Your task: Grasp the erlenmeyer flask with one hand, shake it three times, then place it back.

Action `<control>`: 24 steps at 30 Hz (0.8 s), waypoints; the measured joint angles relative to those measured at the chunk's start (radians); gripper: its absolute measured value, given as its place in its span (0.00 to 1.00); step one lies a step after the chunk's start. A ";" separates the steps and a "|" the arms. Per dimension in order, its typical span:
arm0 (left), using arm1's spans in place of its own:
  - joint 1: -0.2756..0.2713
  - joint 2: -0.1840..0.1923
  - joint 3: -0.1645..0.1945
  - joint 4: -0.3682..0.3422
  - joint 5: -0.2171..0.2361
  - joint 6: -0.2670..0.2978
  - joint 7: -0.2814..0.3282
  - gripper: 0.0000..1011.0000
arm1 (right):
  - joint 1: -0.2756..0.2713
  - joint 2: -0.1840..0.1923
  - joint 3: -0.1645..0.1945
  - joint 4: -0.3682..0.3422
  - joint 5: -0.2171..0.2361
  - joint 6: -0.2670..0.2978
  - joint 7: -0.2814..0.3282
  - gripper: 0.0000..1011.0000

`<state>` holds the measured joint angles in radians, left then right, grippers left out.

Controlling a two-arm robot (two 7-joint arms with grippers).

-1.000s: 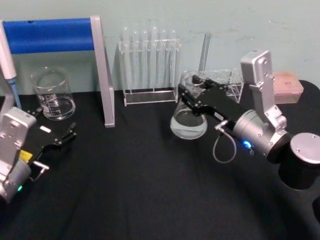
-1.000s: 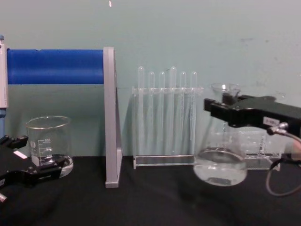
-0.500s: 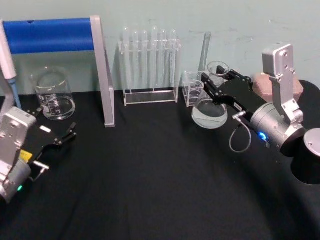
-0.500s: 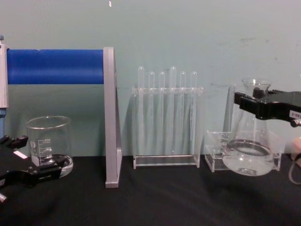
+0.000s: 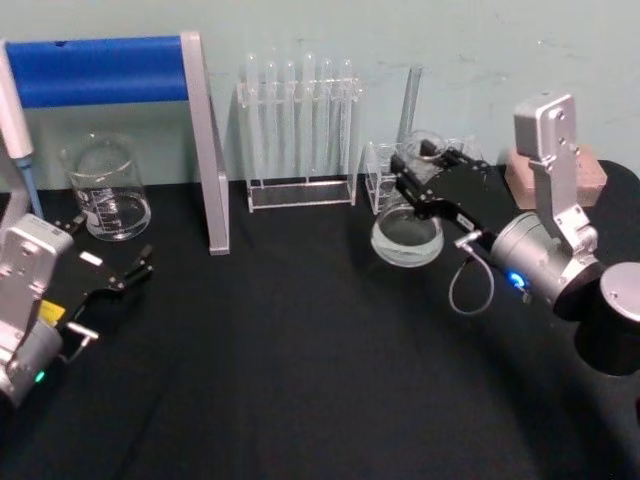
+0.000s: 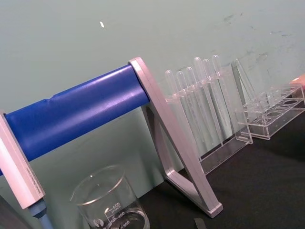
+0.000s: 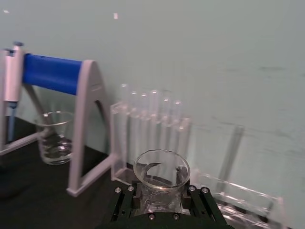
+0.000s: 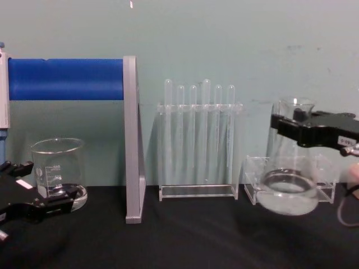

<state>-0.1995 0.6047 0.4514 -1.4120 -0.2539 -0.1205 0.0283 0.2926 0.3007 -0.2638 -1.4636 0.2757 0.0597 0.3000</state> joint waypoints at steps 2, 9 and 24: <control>0.000 0.000 0.000 0.000 0.000 0.000 0.000 0.99 | -0.006 -0.001 -0.008 -0.011 0.002 0.003 0.014 0.44; 0.000 0.000 0.000 0.000 0.000 0.000 0.000 0.99 | -0.023 0.007 -0.043 -0.048 0.019 0.011 0.059 0.45; 0.000 0.000 0.000 0.000 0.000 0.000 0.000 0.99 | -0.040 0.035 -0.107 -0.094 0.063 0.019 0.109 0.45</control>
<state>-0.1995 0.6047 0.4514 -1.4120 -0.2539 -0.1205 0.0283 0.2528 0.3353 -0.3713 -1.5577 0.3390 0.0786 0.4091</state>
